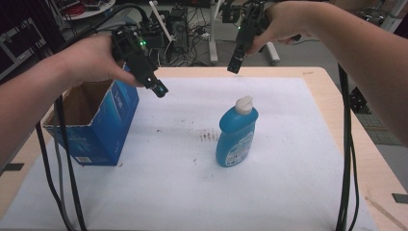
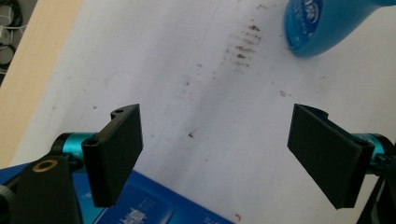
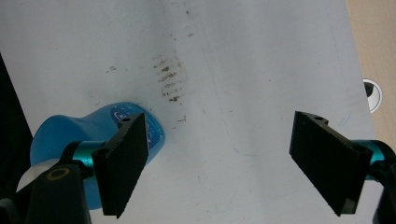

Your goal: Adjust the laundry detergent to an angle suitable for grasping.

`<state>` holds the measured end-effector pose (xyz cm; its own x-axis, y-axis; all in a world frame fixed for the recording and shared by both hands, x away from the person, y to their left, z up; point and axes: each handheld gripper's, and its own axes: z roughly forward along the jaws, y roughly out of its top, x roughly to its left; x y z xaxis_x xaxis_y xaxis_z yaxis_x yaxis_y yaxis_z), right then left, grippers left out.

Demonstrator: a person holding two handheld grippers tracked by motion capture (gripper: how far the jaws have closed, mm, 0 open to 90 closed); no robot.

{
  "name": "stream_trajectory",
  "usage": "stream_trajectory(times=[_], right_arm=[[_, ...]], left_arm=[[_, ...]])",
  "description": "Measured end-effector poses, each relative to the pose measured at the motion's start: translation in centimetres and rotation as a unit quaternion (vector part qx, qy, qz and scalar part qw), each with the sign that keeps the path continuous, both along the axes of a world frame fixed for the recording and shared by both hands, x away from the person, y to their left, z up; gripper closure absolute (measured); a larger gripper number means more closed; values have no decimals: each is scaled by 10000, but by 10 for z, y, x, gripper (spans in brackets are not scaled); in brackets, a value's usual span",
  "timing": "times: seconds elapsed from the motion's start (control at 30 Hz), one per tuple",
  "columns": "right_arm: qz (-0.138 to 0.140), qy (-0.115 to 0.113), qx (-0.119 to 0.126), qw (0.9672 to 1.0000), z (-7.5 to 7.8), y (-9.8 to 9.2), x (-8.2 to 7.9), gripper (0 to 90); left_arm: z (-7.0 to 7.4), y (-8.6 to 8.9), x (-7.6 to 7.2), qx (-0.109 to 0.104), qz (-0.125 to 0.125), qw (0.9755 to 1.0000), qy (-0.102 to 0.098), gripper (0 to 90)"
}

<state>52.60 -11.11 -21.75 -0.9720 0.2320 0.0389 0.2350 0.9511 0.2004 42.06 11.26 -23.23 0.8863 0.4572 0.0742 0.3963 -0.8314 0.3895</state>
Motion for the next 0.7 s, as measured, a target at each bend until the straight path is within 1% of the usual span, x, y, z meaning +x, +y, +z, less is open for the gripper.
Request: stream_trajectory(times=[0.1,0.17,0.27,0.47,0.57,0.6,0.7], right_arm=[[-14,6,-5,10000,0,1,0,191],[6,7,4,10000,-1,1,0,190],[8,7,-9,10000,-1,2,-1,190],[-22,4,0,10000,-1,1,-1,190],[-7,-4,6,10000,-1,1,-1,190],[4,-8,7,10000,-1,1,-1,190],[-10,1,-6,10000,-1,1,-1,191]], left_arm=[[-2,-5,-7,-54,-47,10000,-9,183],[-5,-8,-12,-154,-47,9999,-12,183],[-10,-13,-20,-250,-91,9996,-16,183],[-18,-21,-33,-319,-212,9993,-8,183],[-23,-26,-39,-461,-191,9988,20,183],[-25,-27,-40,-430,-249,9988,23,183],[-30,-32,-44,-464,-292,9985,61,183]])
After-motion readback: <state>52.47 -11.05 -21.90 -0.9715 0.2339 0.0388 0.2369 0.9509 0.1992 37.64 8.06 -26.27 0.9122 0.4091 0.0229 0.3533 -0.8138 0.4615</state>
